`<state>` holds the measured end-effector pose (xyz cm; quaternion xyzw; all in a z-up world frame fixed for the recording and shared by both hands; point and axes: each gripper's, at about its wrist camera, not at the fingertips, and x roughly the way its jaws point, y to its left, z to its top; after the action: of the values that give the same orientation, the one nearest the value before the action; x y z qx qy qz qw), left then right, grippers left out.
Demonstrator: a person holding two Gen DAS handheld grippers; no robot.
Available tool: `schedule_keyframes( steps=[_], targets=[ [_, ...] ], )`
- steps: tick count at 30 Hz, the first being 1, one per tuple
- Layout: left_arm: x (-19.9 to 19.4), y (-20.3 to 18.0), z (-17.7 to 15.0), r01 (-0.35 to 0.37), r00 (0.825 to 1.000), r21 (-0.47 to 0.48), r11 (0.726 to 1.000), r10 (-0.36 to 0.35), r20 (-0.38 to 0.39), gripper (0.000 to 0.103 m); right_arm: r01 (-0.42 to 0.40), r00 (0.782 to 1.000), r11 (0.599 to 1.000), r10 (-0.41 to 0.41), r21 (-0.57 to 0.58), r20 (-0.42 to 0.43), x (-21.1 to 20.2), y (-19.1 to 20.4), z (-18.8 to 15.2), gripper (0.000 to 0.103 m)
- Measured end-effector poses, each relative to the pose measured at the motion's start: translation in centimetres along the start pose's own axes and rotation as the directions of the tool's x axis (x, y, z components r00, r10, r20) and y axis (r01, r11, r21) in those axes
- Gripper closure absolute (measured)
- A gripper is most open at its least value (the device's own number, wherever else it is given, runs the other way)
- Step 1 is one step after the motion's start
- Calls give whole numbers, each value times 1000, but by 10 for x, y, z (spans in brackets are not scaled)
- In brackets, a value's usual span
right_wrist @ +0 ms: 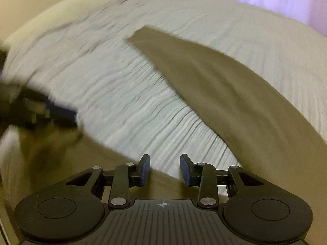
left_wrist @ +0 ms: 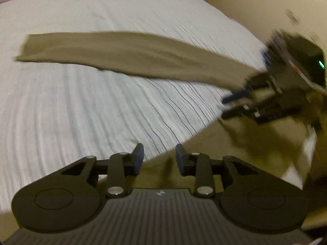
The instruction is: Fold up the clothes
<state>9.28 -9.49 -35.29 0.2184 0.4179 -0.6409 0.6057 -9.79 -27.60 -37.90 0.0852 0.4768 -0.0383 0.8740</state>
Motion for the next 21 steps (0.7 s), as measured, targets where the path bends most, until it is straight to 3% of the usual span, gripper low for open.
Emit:
schedule_keyframes(
  steps=[4,7,8,9,10,15,19,21],
  targets=[
    [24,-5,9,58,997,92,994,-52,-63,74,-98,992,985,85,-140,-94,16,-10,1,66],
    [39,-12,11,120,989,124,985,-108,-99,90,-181,980,972,165,-152,-114,29,-13,5,67],
    [43,-15,10,139,985,139,980,-122,-121,101,-205,975,967,188,-154,-119,30,-14,6,85],
    [44,-17,10,137,985,159,978,-118,-123,102,-229,970,961,211,-155,-124,32,-15,7,99],
    [45,-19,9,134,986,179,975,-113,-124,103,-244,966,956,225,-161,-126,31,-16,8,103],
    [48,-24,7,91,993,220,971,-72,-92,103,-234,970,948,215,-215,-109,26,-15,8,103],
    [49,-17,6,61,995,190,980,-45,-87,102,-171,985,963,160,-210,-71,26,-11,5,103],
    [50,-19,2,30,997,184,983,-17,-72,99,-83,996,977,78,-198,-36,27,-9,1,103]
  ],
)
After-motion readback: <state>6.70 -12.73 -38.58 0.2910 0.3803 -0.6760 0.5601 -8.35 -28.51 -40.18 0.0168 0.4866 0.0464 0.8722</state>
